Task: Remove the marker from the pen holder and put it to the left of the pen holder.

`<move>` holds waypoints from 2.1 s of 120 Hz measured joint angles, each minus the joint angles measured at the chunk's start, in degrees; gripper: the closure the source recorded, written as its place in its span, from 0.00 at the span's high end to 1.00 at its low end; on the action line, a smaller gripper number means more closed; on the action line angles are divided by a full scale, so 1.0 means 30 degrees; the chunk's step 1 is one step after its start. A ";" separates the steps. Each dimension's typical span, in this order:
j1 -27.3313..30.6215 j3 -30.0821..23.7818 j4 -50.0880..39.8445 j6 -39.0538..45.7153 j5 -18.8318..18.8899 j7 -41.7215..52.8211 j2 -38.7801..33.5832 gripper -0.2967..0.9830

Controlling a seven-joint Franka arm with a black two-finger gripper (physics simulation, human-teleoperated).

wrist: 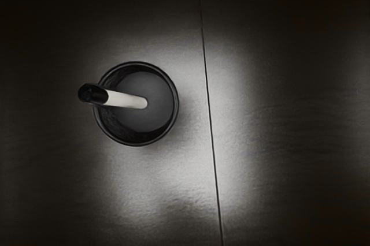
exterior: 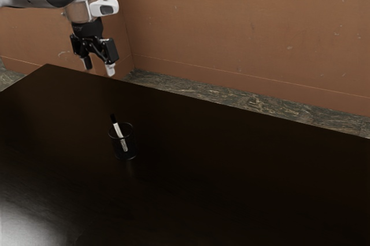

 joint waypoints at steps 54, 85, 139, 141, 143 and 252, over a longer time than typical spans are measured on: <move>0.1613 0.0037 0.0927 0.0313 -0.0831 0.1589 0.3142 0.77; 0.2707 0.0031 0.1176 0.0369 -0.1488 0.3636 0.6195 0.77; 0.2780 -0.0140 0.2109 0.2170 -0.2176 0.6256 0.9046 0.77; 0.2774 -0.0141 0.2109 0.2237 -0.2192 0.6319 0.9050 0.77; 0.2770 -0.0143 0.2132 0.2298 -0.2206 0.6381 0.9052 0.77; 0.2806 0.0079 0.4897 -0.0726 -0.0448 0.7882 0.4236 0.16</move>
